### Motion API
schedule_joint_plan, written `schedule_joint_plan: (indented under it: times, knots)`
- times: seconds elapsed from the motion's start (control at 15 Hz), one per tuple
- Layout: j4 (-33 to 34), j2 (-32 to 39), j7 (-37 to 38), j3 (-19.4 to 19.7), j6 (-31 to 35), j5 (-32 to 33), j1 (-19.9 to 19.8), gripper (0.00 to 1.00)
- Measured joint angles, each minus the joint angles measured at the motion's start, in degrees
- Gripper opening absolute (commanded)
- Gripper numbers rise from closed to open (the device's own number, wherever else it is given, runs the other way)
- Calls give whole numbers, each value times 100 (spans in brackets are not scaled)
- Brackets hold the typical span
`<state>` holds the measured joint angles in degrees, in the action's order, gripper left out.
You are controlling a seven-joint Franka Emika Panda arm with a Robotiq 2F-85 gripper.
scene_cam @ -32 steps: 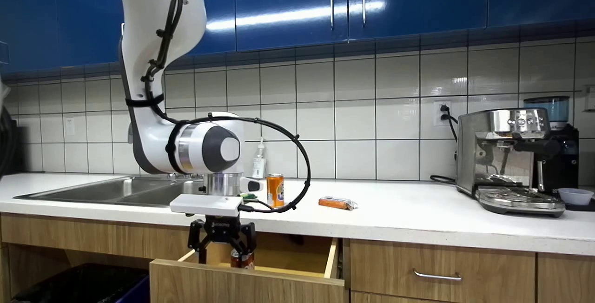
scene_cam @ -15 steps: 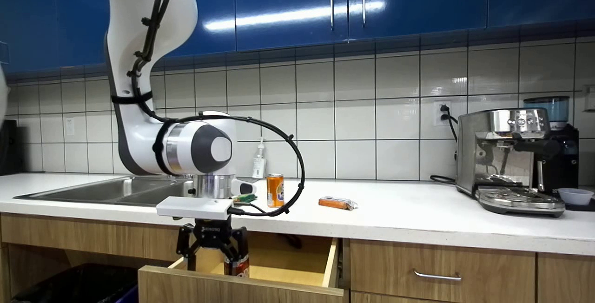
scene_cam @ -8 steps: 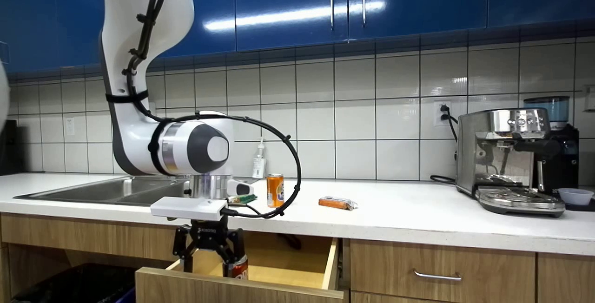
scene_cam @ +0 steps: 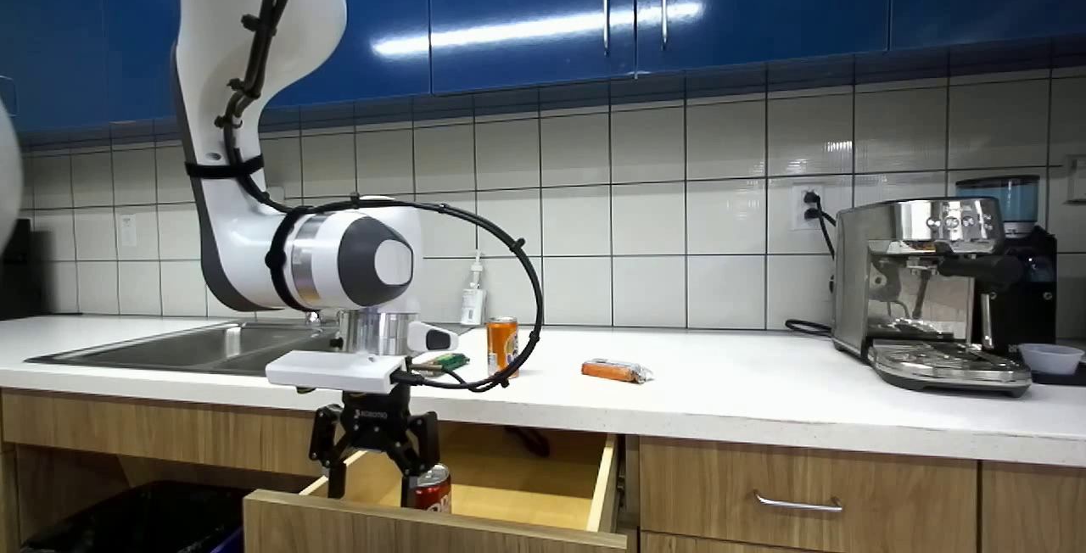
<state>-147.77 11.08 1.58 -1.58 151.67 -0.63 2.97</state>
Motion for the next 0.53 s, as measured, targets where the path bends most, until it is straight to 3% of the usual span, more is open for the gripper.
schedule_joint_plan:
  times: [0.53]
  knots:
    - [22, -460, 185, 18, -468, 289, 34, 100]
